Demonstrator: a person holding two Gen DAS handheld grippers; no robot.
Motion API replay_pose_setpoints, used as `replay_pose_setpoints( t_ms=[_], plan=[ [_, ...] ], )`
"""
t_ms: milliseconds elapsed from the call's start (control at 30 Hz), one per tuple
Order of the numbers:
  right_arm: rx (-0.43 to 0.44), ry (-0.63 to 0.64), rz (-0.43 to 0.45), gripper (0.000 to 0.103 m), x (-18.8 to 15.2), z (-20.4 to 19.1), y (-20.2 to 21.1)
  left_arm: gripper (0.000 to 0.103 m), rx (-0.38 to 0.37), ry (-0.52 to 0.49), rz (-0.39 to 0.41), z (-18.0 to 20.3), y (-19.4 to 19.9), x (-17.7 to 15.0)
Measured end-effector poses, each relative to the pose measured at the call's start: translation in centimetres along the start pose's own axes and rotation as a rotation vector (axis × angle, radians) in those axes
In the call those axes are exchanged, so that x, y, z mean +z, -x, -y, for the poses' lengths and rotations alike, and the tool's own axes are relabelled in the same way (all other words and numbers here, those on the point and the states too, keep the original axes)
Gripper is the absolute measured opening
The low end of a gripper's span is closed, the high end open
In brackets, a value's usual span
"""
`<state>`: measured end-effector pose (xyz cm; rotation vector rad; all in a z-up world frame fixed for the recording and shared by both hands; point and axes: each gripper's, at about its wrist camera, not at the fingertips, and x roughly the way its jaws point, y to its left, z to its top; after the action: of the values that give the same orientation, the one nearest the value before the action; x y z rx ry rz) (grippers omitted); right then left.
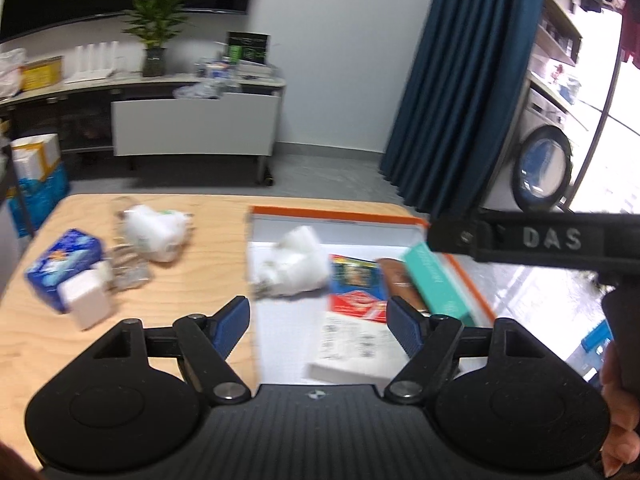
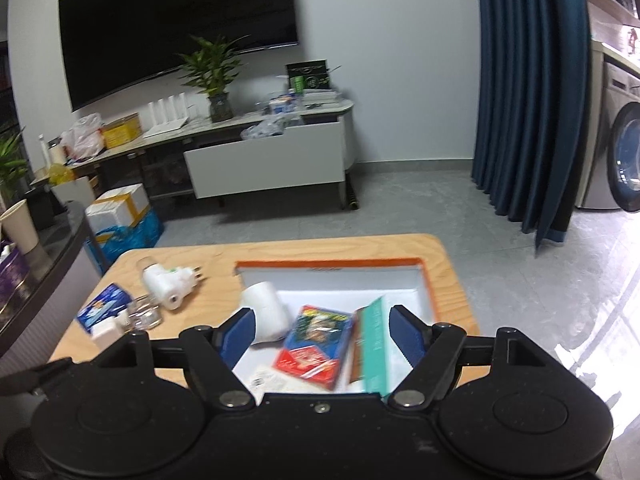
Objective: Organize rigid objects
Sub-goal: 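Lower the card box into the lid with right tool while left lowers the charger, then grasp the blue toothpick tin with left tool while right moves to the white diffuser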
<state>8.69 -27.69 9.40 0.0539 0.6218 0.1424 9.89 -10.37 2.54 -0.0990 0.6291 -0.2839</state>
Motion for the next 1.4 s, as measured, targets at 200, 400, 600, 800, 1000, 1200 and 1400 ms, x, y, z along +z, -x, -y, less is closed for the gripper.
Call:
replay_pose_setpoints(
  t_ms=[200,400,600,800,1000,1200,1400],
  plan=[
    [0.056,0.036,-0.022,0.089,-0.5,-3.4,-0.1,0.079,0.103,0.043,0.021,-5.0,2.1,-0.2],
    [0.089,0.086,-0.038,0.090,-1.3,-6.2,-0.2,0.083,0.218,0.090,0.035,-10.9,3.2,0.2],
    [0.088,0.112,-0.049,0.090,-1.5,-7.6,-0.7,0.085,0.289,0.112,0.012,-17.1,1.5,1.8],
    [0.075,0.130,-0.070,0.090,-1.6,-8.4,-2.3,0.087,0.241,0.020,-0.045,-20.0,-2.4,3.3],
    [0.065,0.132,-0.095,0.090,-1.6,-8.8,-4.4,0.087,0.188,-0.050,-0.111,-21.0,-6.6,3.4],
    [0.067,0.148,-0.117,0.090,-1.5,-9.2,-6.3,0.092,0.176,-0.028,-0.121,-22.7,-8.6,2.9],
    [0.127,0.173,-0.136,0.090,-0.8,-10.0,-9.2,0.088,0.145,-0.037,-0.111,-23.1,-9.3,2.8]
  ],
)
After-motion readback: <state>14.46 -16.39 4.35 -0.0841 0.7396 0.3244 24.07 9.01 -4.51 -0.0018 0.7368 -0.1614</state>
